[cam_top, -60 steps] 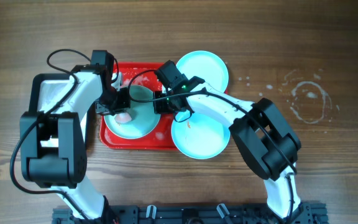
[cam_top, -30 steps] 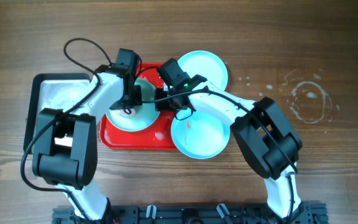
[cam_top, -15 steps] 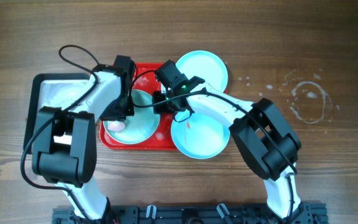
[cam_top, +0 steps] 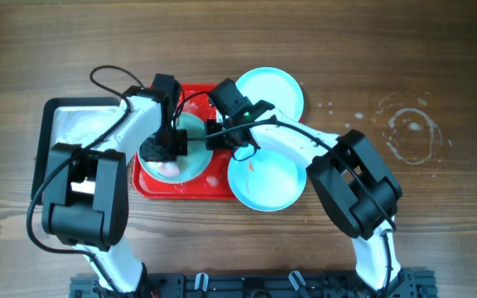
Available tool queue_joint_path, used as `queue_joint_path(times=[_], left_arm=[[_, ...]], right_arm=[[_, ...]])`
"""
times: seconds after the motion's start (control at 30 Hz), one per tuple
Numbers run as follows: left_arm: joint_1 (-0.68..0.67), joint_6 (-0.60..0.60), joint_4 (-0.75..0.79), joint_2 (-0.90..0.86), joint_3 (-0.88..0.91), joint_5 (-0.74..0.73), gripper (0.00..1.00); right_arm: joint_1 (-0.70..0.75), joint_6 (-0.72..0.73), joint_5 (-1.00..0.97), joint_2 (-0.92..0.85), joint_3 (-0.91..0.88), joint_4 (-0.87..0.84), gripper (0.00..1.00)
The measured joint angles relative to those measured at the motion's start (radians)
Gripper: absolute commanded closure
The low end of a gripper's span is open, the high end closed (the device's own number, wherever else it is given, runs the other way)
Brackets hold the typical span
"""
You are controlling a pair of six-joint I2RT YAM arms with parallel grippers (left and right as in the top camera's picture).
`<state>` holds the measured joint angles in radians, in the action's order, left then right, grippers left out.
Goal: Clean dirty plates on tray and stack at the side
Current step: 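Scrub the left blue plate with the sponge in the left gripper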
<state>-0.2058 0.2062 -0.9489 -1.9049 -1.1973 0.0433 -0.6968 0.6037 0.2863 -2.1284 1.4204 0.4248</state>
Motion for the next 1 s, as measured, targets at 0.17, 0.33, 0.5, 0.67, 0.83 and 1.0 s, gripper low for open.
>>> queue_joint_path(times=[0.17, 0.33, 0.5, 0.67, 0.83, 1.0], left_arm=[[-0.023, 0.199, 0.199, 0.043, 0.078, 0.161, 0.96], [-0.031, 0.342, 0.401, 0.085, 0.184, 0.248, 0.96], [-0.035, 0.438, 0.409, 0.084, 0.188, 0.358, 0.96], [-0.035, 0.37, 0.346, 0.09, 0.192, 0.396, 0.96], [-0.005, 0.088, 0.404, 0.108, 0.209, 0.293, 0.96], [0.021, -0.127, 0.537, 0.11, 0.211, -0.023, 0.96]], right_arm=[[0.0, 0.017, -0.001, 0.0, 0.0, -0.003, 0.96], [0.001, 0.028, -0.003, 0.0, 0.002, -0.004, 0.96], [0.001, 0.032, -0.003, 0.0, 0.003, -0.005, 0.96], [-0.007, 0.032, 0.01, 0.0, 0.003, -0.008, 0.96], [-0.006, 0.032, 0.009, 0.0, 0.003, -0.004, 0.96], [0.015, 0.032, -0.004, 0.0, 0.005, 0.003, 0.96]])
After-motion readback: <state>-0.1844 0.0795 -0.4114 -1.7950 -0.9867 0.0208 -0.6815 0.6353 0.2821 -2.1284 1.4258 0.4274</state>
